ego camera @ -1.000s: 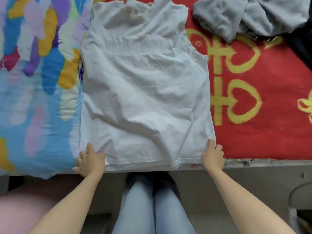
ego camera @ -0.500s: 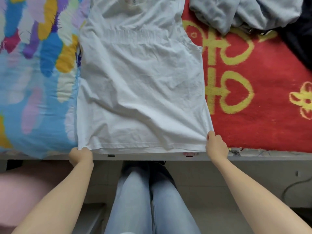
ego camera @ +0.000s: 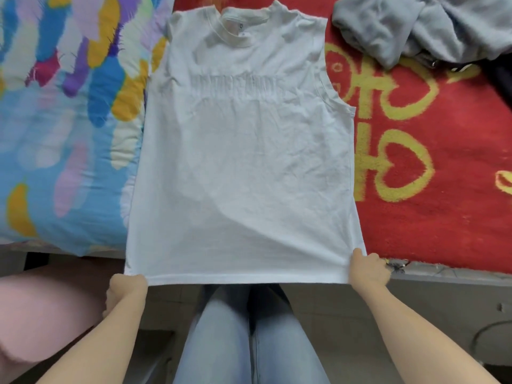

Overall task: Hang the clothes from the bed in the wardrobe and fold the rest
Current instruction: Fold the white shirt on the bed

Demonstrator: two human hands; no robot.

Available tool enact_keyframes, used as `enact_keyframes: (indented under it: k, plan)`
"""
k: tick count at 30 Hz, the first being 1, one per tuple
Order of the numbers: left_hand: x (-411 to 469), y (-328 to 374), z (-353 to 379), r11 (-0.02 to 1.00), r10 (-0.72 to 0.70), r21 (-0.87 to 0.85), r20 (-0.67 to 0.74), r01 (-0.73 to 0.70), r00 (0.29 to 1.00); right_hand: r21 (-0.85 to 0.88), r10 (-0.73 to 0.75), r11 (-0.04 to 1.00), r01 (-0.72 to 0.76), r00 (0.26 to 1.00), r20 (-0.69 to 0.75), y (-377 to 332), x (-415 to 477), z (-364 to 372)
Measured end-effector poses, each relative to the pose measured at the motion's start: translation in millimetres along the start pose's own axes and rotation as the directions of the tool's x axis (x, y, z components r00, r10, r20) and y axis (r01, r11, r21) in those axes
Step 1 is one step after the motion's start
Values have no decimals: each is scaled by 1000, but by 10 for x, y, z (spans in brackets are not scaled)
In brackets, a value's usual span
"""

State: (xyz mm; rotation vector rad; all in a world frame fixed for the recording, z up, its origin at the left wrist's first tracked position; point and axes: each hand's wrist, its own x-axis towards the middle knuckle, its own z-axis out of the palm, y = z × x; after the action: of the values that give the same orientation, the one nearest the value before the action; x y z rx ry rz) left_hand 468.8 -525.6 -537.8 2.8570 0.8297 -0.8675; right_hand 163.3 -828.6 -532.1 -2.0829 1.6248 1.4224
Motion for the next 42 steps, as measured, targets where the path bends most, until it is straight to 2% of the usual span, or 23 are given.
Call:
enact_keyframes:
  k: [3,6,9,16,20,25,29,34,38,42]
  plan:
    - [-113,256,-62,999,39,-15,-21,-40,999,-21,-9,1000,9,1000,-18,-145,52,-220]
    - [-317,707,-148,971,219,-82,-63,-223,974,43,-64,997,70,989,-130,-347,110,-598]
    - [-450,1222,-261,897,411,-143,-75,-418,909,91,-125,985,147,968,-217,-571,167,-1049]
    - [-376,2302,-565,727,646,-225,-96,-648,758,160,-187,958,239,939,-288,-1135,238,-1942]
    - [-198,2866,-691,636,745,-211,-84,-743,662,128,-231,950,284,918,-321,-1462,410,-2334]
    - [-4,3445,-858,544,822,-155,-100,-825,561,98,-245,951,295,906,-345,-1671,724,-2695]
    - [176,3877,-981,502,859,-44,-92,-864,504,59,-244,956,289,887,-392,-1714,998,-3048]
    - [310,4355,-1013,486,873,131,-19,-864,488,14,-248,957,290,844,-475,-1667,1430,-3537]
    - [343,4766,-1042,476,876,190,-10,-859,483,-24,-278,948,318,789,-548,-1701,1779,-3929]
    - [336,5166,-1006,474,865,229,59,-851,498,-74,-393,901,427,731,-558,-1795,2108,-4265]
